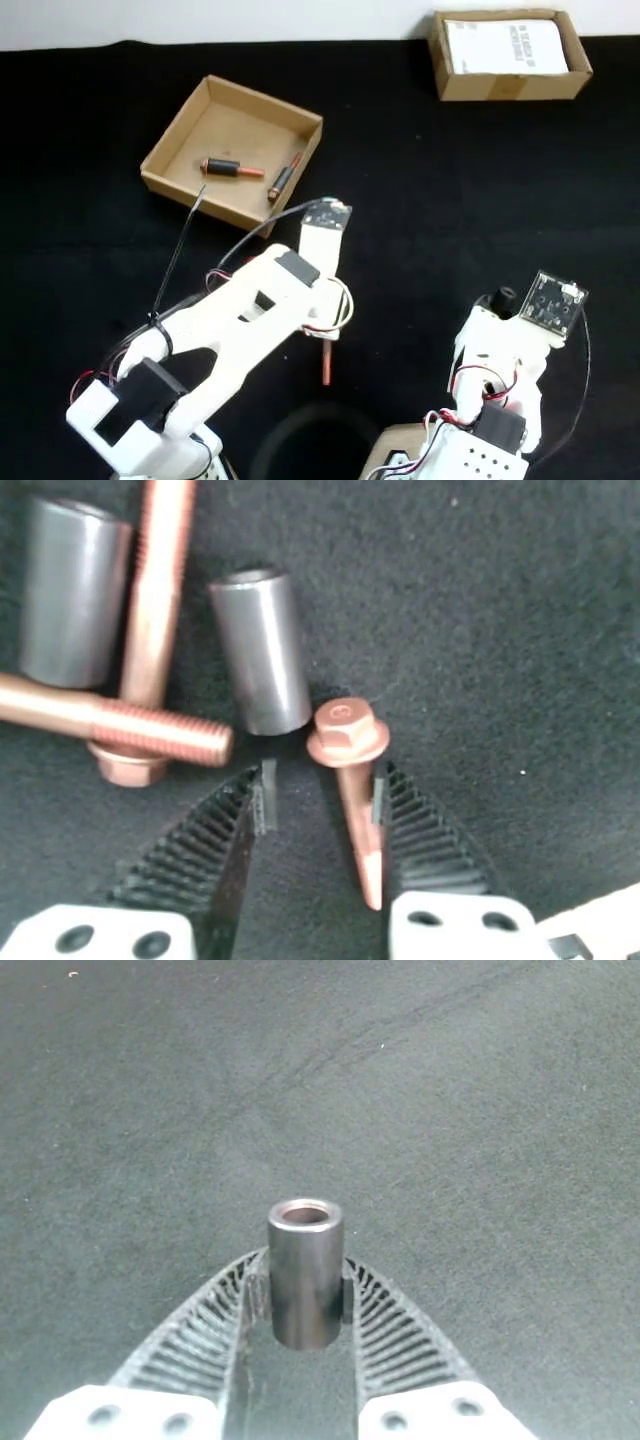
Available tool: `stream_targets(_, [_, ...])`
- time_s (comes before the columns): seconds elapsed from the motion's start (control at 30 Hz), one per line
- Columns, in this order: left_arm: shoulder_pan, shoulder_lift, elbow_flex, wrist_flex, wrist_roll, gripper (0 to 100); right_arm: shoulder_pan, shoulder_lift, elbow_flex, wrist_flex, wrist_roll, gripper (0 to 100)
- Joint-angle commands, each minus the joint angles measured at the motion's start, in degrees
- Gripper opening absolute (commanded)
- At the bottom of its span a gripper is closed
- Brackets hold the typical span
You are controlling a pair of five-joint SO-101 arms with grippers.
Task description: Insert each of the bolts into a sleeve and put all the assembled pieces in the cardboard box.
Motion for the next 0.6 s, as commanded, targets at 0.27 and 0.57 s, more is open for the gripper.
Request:
stream_targets(0.27, [1.0, 0.0, -1.6, -2.4, 0.2, 4, 0.8, -0.6, 8.0, -0.8, 0.2, 0.6])
stream_targets(0.57, [0.7, 2.0, -1.9, -2.3, 0.0, 3, 0.8, -0.6, 8.0, -0.8, 0.2, 0.6])
